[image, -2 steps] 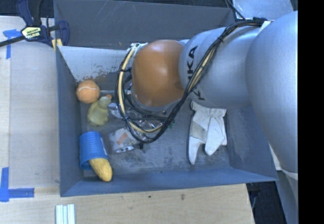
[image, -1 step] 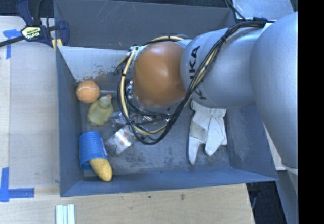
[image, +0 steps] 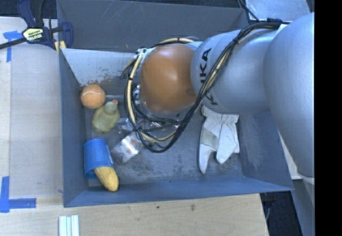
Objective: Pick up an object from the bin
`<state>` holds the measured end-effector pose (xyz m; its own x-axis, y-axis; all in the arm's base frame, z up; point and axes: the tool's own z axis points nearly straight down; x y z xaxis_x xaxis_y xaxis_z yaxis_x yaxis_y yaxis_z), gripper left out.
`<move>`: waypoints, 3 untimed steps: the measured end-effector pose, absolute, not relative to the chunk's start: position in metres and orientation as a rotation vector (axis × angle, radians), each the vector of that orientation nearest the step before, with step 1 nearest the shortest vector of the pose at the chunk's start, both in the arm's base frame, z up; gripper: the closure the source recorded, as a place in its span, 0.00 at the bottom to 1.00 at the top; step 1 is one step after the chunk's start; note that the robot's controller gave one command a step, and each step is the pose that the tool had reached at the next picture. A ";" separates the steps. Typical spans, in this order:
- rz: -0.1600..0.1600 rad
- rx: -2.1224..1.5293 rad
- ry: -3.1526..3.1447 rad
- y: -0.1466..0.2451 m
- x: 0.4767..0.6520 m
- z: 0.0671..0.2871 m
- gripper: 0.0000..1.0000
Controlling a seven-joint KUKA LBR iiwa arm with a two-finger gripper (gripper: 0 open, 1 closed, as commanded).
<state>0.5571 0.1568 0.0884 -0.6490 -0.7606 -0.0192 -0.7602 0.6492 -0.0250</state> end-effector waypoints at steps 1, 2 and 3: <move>-0.021 -1.304 2.828 0.157 0.556 0.090 1.00; -0.016 -1.305 2.832 0.158 0.553 0.096 1.00; -0.015 -1.304 2.834 0.158 0.553 0.098 1.00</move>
Offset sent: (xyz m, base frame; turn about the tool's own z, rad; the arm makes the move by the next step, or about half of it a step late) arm -0.0001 0.0001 0.0044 0.0000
